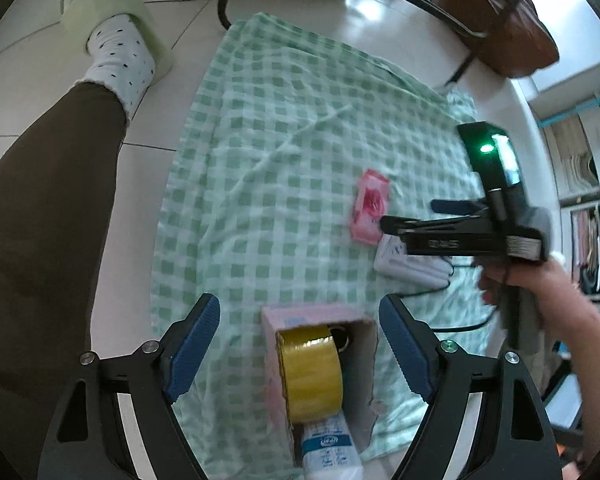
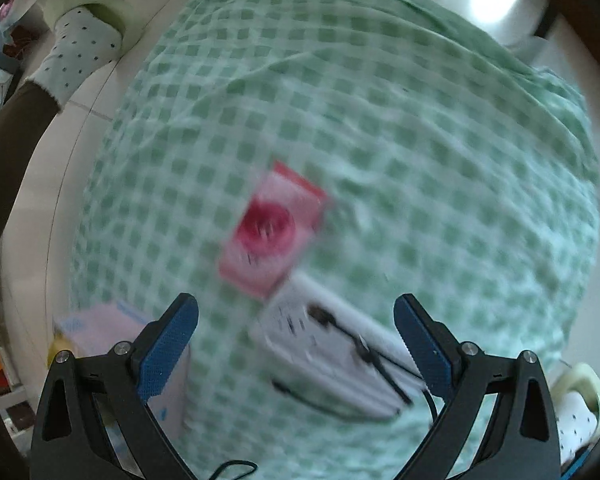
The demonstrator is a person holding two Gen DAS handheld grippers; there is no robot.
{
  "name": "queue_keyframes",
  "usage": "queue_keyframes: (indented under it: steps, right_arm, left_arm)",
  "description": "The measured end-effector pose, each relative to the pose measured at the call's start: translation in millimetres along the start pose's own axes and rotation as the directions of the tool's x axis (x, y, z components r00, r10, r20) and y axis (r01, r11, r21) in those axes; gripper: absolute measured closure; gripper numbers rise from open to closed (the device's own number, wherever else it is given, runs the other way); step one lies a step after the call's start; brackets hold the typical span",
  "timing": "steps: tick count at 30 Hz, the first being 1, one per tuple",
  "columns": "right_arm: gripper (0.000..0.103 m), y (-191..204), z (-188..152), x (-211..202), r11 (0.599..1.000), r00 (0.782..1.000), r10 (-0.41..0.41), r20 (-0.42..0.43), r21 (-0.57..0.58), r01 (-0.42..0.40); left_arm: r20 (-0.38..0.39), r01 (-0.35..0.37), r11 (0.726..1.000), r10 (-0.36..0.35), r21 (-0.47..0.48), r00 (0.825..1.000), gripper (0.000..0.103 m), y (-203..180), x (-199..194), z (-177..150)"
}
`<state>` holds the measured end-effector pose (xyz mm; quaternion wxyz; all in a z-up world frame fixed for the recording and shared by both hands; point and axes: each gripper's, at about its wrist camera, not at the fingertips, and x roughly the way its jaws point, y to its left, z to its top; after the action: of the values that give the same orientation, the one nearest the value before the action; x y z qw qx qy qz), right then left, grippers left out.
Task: Organize rigid objects
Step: 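Move the right gripper to the pink tissue packet and grasp it, then carry the pink packet to the left gripper while the left gripper grasps it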
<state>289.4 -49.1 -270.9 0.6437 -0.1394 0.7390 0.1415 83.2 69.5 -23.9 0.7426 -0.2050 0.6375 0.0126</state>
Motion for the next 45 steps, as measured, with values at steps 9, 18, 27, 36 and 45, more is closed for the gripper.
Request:
queue_keyframes:
  steps: [9, 18, 27, 36, 45]
  right_arm:
    - [0.050, 20.5, 22.6, 44.0, 0.994, 0.997, -0.067, -0.045, 0.082, 0.070]
    - [0.065, 30.4, -34.9, -38.5, 0.989, 0.983, 0.120, 0.140, 0.073, -0.131]
    - [0.065, 83.7, -152.6, -92.1, 0.957, 0.935, 0.261, 0.239, 0.063, -0.284]
    - [0.065, 118.8, -220.6, -122.0, 0.916, 0.860, 0.349, 0.373, 0.059, -0.398]
    - [0.065, 131.5, -237.6, -136.5, 0.860, 0.769, 0.409, 0.491, 0.073, -0.504]
  left_arm:
    - [0.019, 0.051, 0.997, -0.050, -0.063, 0.999, 0.022, 6.5, -1.1, 14.1]
    - [-0.005, 0.111, 0.990, -0.112, -0.085, 0.994, 0.022, 8.4, -14.3, 4.2]
    - [-0.101, 0.162, 0.987, -0.159, 0.018, 0.982, 0.022, -24.7, -26.7, -26.5]
    - [-0.256, 0.202, 0.978, -0.181, 0.057, 0.950, 0.022, -41.9, -32.5, -53.9]
    - [-0.220, 0.184, 0.979, -0.162, 0.084, 0.962, 0.022, -45.8, -39.8, -57.9]
